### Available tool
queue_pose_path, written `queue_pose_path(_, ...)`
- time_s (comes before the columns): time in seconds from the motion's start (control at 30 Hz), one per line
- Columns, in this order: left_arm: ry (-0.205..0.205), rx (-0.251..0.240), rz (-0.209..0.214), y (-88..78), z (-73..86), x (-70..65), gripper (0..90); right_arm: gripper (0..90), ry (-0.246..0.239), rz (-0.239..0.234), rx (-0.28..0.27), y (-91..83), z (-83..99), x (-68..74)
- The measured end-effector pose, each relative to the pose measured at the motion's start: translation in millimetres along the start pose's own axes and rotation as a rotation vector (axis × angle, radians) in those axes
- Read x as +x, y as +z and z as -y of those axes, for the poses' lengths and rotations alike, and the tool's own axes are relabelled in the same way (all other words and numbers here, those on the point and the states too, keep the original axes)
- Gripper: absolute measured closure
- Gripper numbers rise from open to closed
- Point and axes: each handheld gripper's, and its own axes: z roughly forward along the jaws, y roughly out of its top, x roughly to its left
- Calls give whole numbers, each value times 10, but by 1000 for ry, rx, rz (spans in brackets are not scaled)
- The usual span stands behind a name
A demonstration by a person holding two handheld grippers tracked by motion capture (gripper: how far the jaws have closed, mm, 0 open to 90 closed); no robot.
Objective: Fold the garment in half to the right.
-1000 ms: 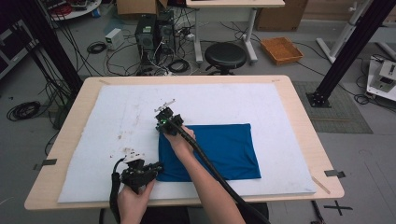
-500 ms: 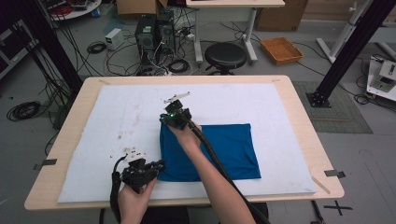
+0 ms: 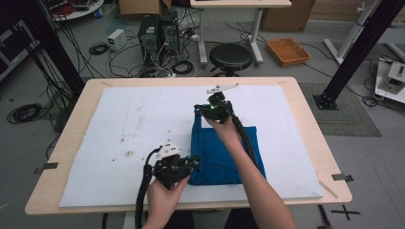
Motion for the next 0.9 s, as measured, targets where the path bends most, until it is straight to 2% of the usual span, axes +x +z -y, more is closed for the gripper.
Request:
queue_pose_path(0.13, -4, 9, 49, 243, -59, -128, 859, 884, 10, 21, 1, -219, 75, -193)
queue_pose_path(0.43, -18, 36, 140, 798, -160, -405, 859, 884, 38, 71, 6, -575, 300, -586)
queue_pose_path(0.63, -19, 73, 163, 1129, -188, -547, 859, 884, 64, 109, 23, -736, 454, -804)
queue_pose_path(0.9, -24, 99, 164, 1441, -183, -636, 858, 883, 92, 179, 56, -848, 634, -1048)
